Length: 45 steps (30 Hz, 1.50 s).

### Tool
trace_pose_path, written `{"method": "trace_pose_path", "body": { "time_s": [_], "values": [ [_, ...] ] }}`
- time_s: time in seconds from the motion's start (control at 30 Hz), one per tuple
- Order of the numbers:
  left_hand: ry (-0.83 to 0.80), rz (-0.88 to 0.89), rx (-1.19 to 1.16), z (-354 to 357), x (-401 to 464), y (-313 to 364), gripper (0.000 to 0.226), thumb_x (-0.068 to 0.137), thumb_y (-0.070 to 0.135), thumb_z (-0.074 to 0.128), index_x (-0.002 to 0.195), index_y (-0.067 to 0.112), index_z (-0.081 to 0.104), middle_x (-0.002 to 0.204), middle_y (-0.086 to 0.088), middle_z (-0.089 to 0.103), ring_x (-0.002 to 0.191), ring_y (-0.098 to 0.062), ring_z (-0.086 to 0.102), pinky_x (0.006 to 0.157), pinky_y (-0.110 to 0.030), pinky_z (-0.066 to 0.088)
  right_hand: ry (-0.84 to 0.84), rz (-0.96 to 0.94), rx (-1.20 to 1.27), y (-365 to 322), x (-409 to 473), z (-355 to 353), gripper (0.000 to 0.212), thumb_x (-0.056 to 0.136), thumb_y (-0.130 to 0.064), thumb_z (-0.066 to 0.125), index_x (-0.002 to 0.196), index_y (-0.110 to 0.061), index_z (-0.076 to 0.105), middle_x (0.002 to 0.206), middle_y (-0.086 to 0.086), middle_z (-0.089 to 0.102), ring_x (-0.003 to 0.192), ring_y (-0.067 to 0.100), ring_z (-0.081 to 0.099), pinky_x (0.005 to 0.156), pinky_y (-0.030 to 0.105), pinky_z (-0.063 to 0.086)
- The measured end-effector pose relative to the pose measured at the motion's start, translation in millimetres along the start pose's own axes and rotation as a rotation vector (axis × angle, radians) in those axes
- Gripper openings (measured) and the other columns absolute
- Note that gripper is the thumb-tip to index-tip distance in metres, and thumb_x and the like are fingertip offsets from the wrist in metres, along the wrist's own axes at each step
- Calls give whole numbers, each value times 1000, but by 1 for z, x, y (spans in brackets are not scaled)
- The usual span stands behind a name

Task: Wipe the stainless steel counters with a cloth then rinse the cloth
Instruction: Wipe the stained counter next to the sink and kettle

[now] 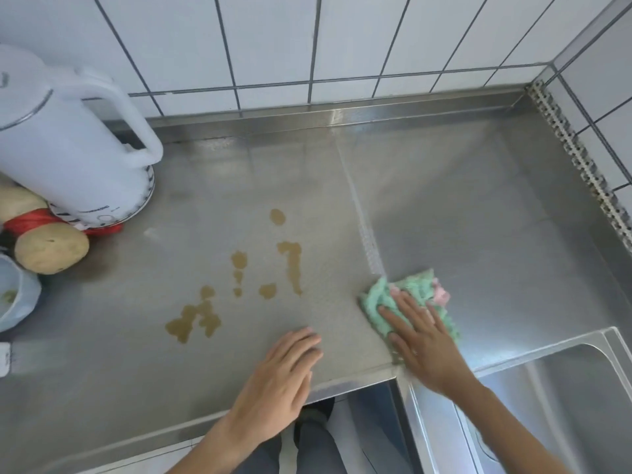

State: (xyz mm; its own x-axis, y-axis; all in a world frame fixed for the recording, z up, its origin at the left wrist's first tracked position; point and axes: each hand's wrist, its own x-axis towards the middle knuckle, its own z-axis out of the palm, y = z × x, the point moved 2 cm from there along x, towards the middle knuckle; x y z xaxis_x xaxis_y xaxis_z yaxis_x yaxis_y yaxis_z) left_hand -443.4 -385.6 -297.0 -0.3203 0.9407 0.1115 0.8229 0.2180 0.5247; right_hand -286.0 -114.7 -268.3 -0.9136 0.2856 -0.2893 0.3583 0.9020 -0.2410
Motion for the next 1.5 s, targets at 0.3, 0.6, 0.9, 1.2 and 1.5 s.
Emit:
{"method": "trace_pose_path", "body": {
  "time_s": [0.3,0.6,0.9,1.2,1.5],
  "values": [
    [-60,11,75,-21,-35,-36,42,109,30,46,148,17,55,167,3,38,160,-16,25,128,-40,27,128,510,150,-98,119,0,54,109,-40,26,162,-37,15,173,-1,-1,159,20,-7,124,59,-8],
    [14,61,-42,-30,-46,-41,29,106,18,54,132,13,66,153,0,55,154,-16,35,124,-39,36,-10,-58,-45,-124,20,32,51,111,-46,17,162,-40,16,172,-5,10,159,16,5,125,52,13],
    [-17,36,50,-57,-109,-87,39,106,23,54,144,15,60,165,3,42,158,-16,29,126,-41,31,115,544,183,-135,162,-9,52,110,-39,27,161,-37,20,173,-3,3,159,19,-1,124,59,-4],
    [2,55,49,-57,-108,-88,39,105,23,54,142,13,62,165,1,42,158,-18,30,125,-43,33,19,-149,-39,-197,68,37,51,111,-43,22,161,-35,27,172,-1,13,159,20,8,127,52,8],
    [-6,41,58,-53,-110,-87,39,105,23,52,143,13,60,167,0,38,158,-19,29,126,-44,33,83,310,121,-118,186,-27,51,110,-39,30,160,-39,22,173,-6,2,159,16,0,126,57,1]
  ]
}}
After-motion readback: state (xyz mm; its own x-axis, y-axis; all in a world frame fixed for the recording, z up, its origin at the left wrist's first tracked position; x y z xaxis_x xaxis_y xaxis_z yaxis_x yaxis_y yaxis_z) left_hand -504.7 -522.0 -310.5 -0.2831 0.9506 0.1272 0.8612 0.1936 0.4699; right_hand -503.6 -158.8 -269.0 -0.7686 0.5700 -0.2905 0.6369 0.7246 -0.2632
